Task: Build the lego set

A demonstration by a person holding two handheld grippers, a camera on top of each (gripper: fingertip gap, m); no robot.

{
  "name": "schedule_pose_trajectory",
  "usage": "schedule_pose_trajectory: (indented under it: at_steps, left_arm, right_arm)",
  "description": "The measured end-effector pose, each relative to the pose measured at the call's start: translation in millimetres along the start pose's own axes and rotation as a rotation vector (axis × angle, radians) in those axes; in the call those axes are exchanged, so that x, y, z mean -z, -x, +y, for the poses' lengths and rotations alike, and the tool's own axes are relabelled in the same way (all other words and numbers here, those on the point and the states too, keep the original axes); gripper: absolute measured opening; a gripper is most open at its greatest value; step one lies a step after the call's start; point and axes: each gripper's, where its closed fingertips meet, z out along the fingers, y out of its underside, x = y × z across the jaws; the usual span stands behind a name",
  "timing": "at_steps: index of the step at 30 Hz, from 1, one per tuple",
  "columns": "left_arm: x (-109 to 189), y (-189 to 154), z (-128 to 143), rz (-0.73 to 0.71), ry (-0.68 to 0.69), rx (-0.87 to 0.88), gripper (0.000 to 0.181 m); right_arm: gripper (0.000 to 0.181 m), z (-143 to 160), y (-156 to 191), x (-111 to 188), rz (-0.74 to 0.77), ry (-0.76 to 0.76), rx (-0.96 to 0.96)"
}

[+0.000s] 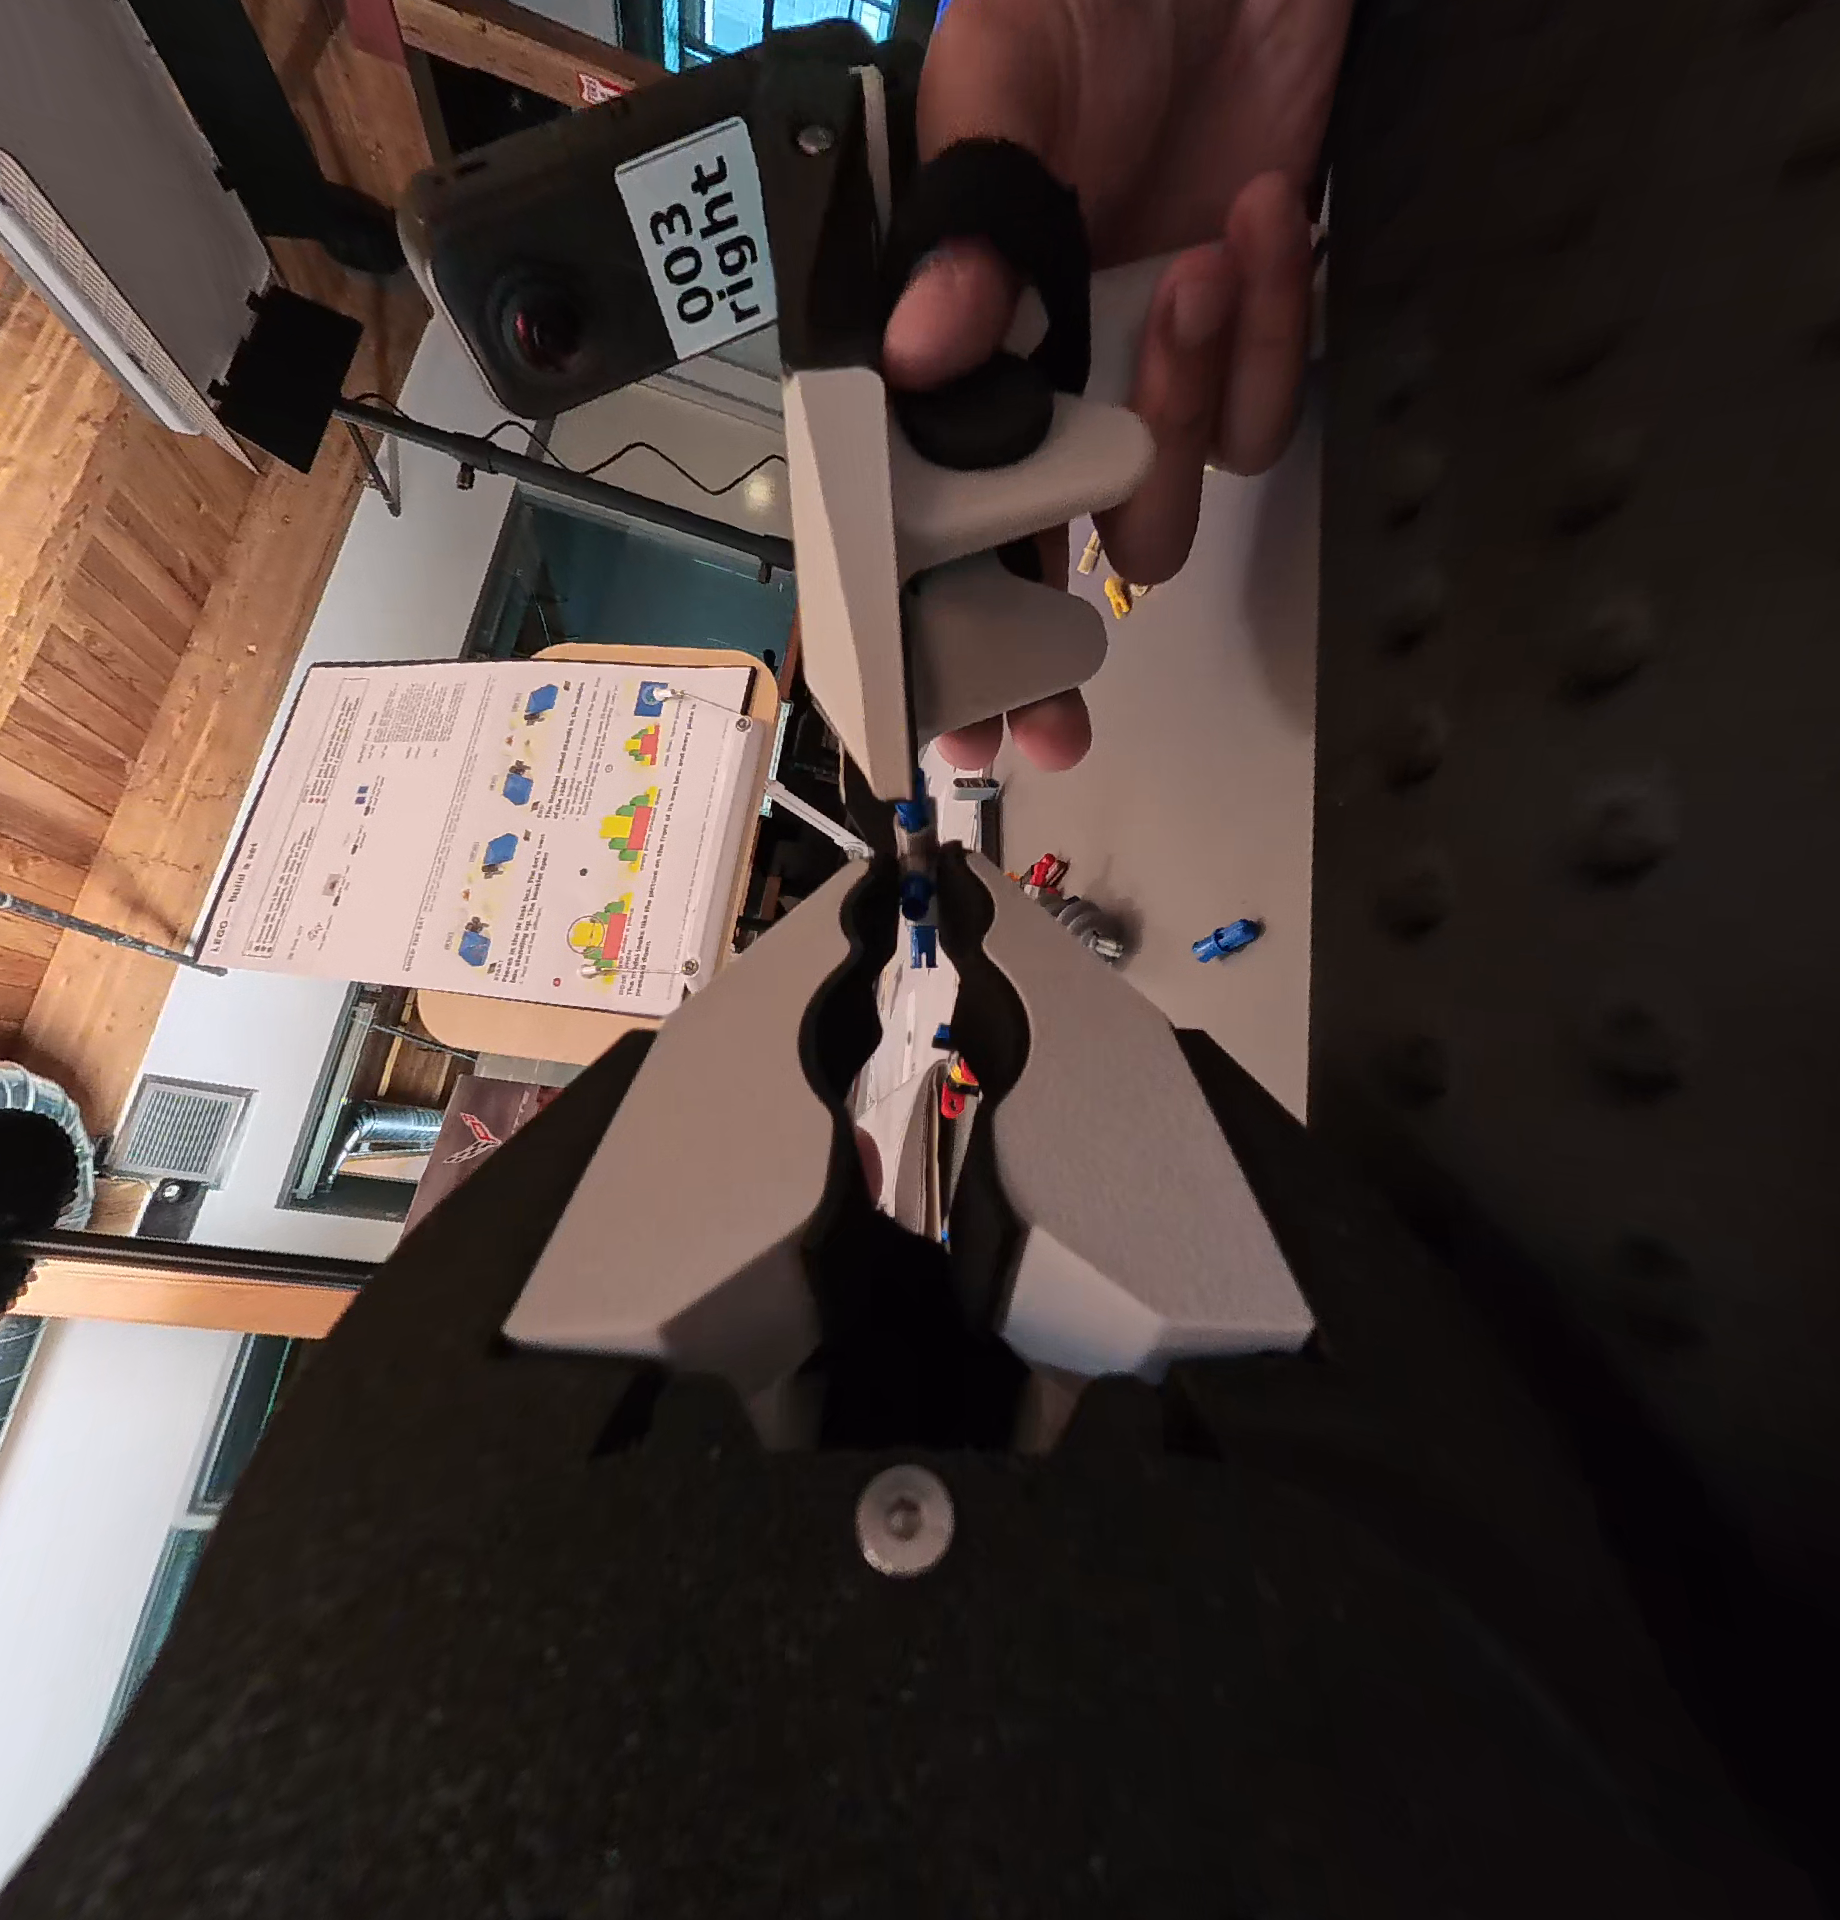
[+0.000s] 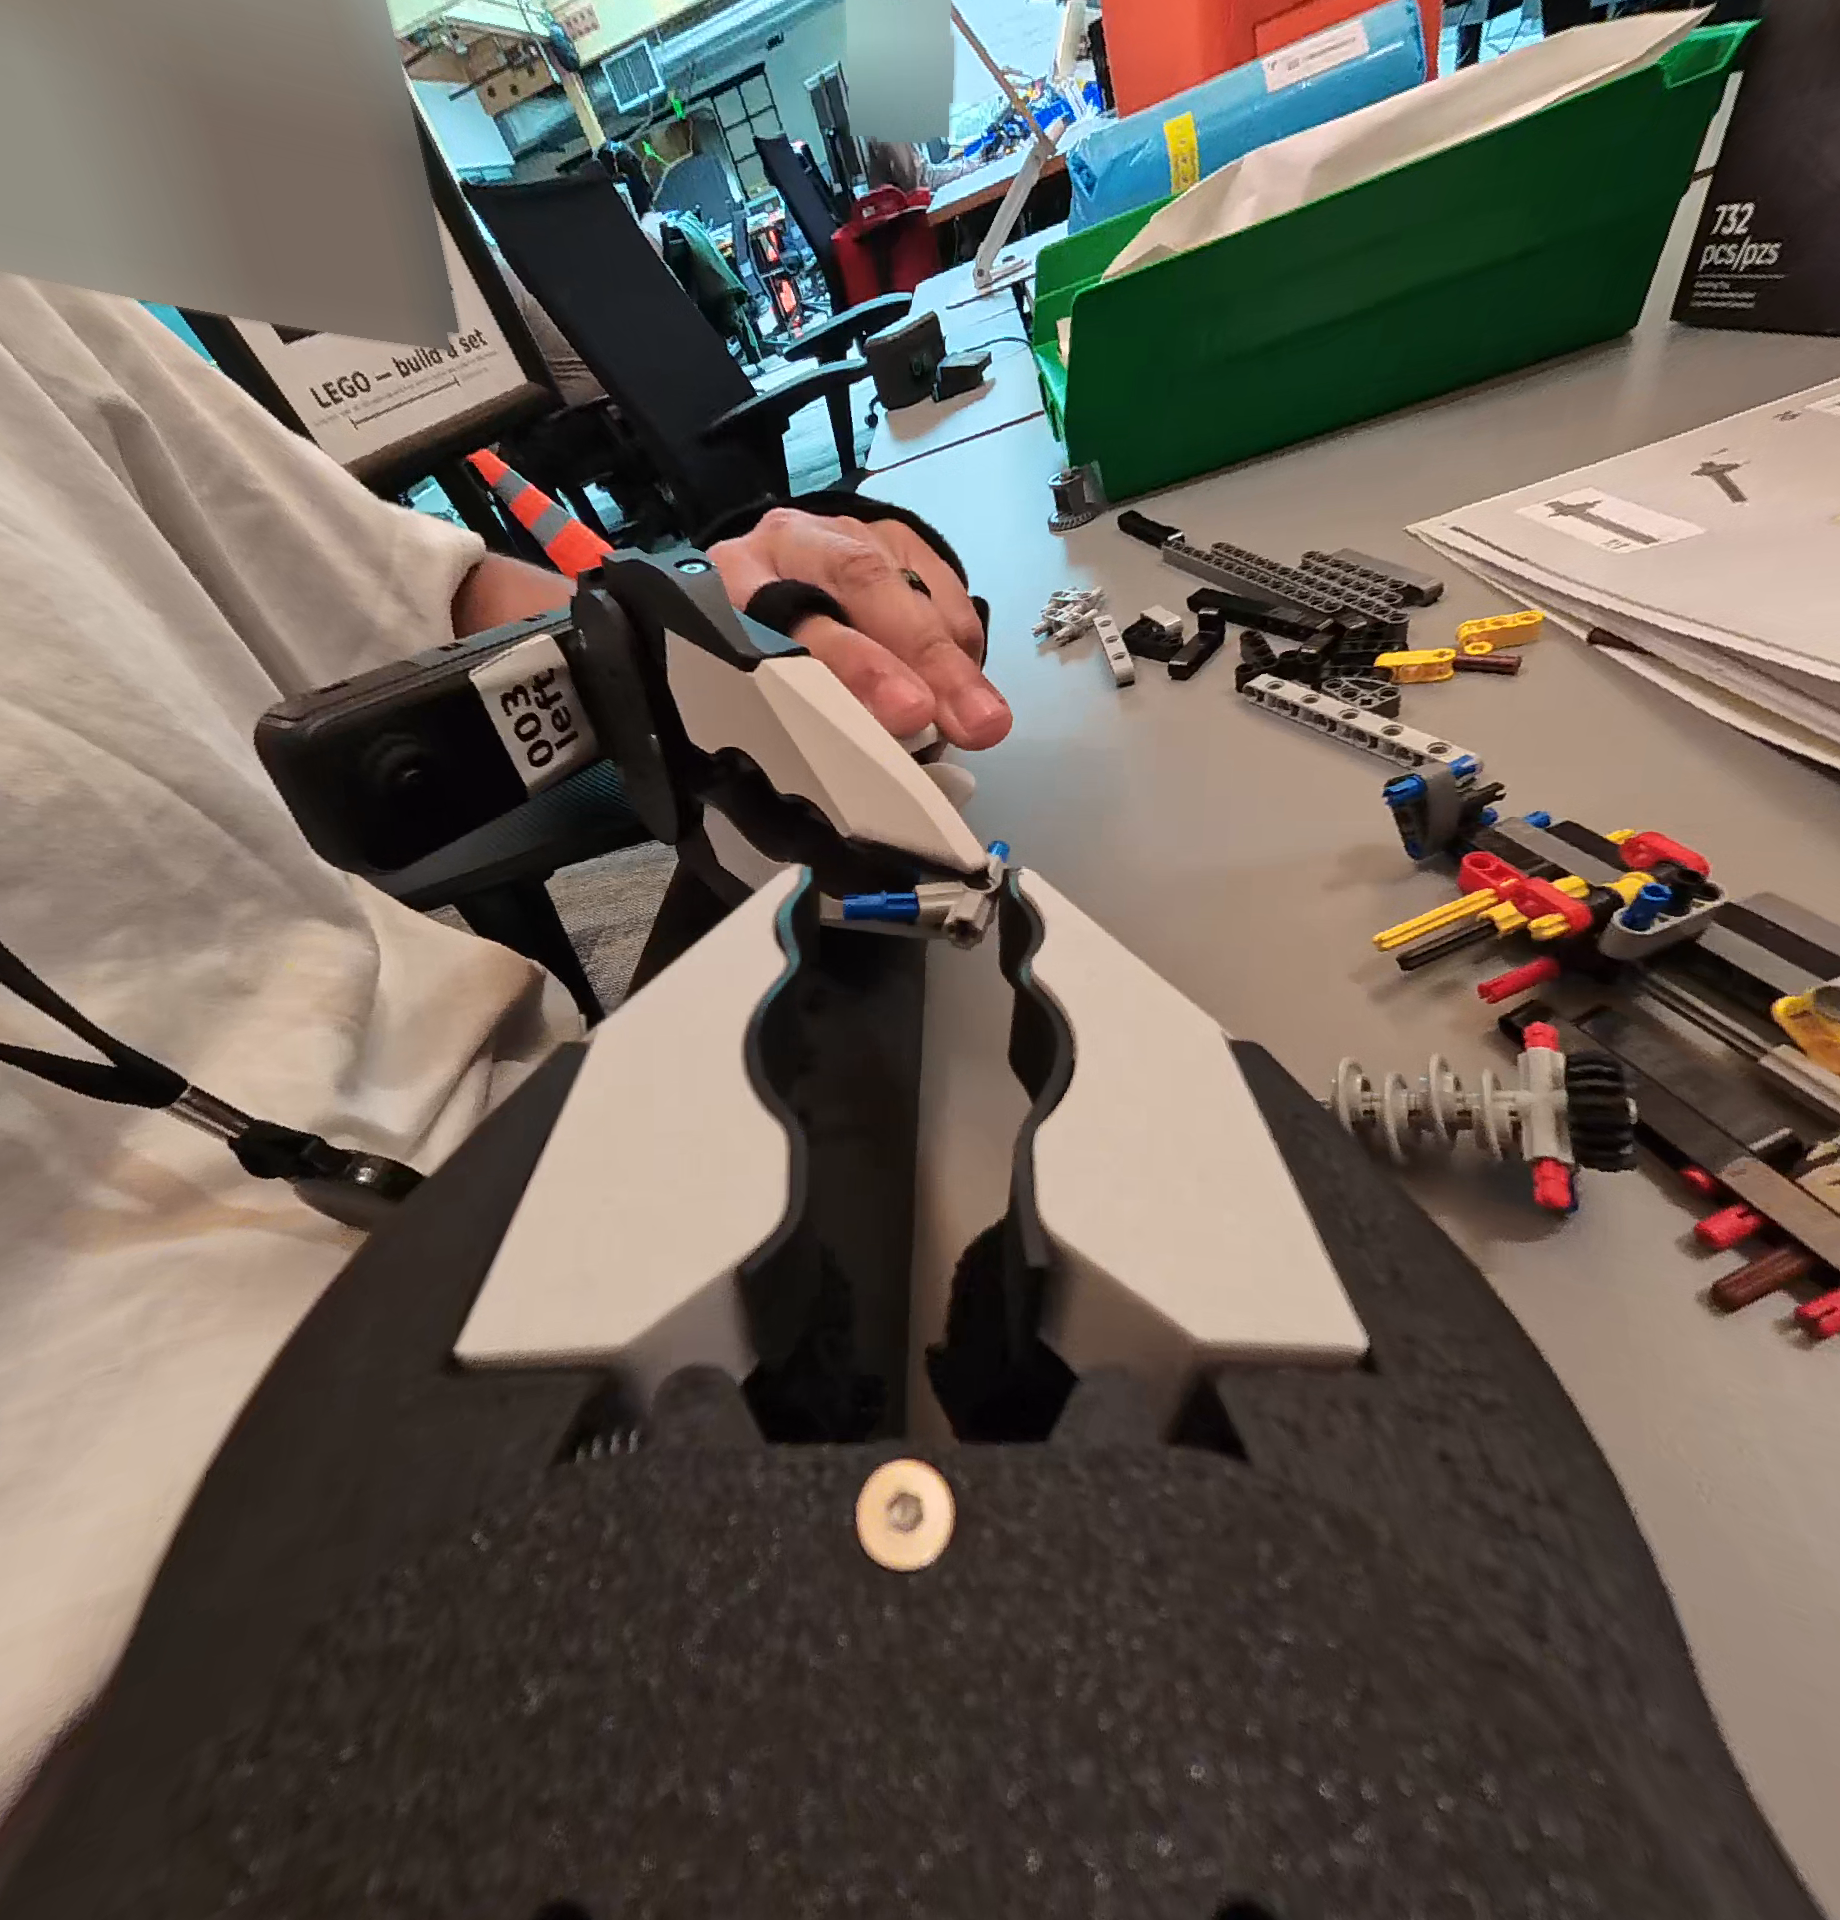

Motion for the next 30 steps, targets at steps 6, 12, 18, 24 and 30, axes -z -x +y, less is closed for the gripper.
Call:
schedule_pose_trajectory:
  at_steps: [6,12,18,24,30]
  left_arm:
    - [-0.4,-3.1,-1.4,0.017,-0.008,0.003,0.006]
    - [0.6,-2.0,-1.5,0.019,-0.013,0.023,0.006]
    - [2.1,-1.1,-2.9,0.016,-0.024,0.023,0.006]
    - [2.9,0.7,-3.8,0.019,-0.041,0.053,0.006]
    - [4.7,2.5,-7.9,0.017,-0.079,0.065,0.006]
  right_arm:
    - [0.030,6.4,-1.7,0.0,0.006,0.028,0.006]
    - [0.029,6.8,-1.6,-0.6,-0.005,0.028,-0.012]
    - [0.029,6.5,1.0,-0.3,-0.027,0.025,-0.014]
    - [0.029,4.8,1.6,0.3,-0.034,0.018,-0.022]
    - [0.029,3.1,6.5,2.1,-0.079,0.003,-0.033]
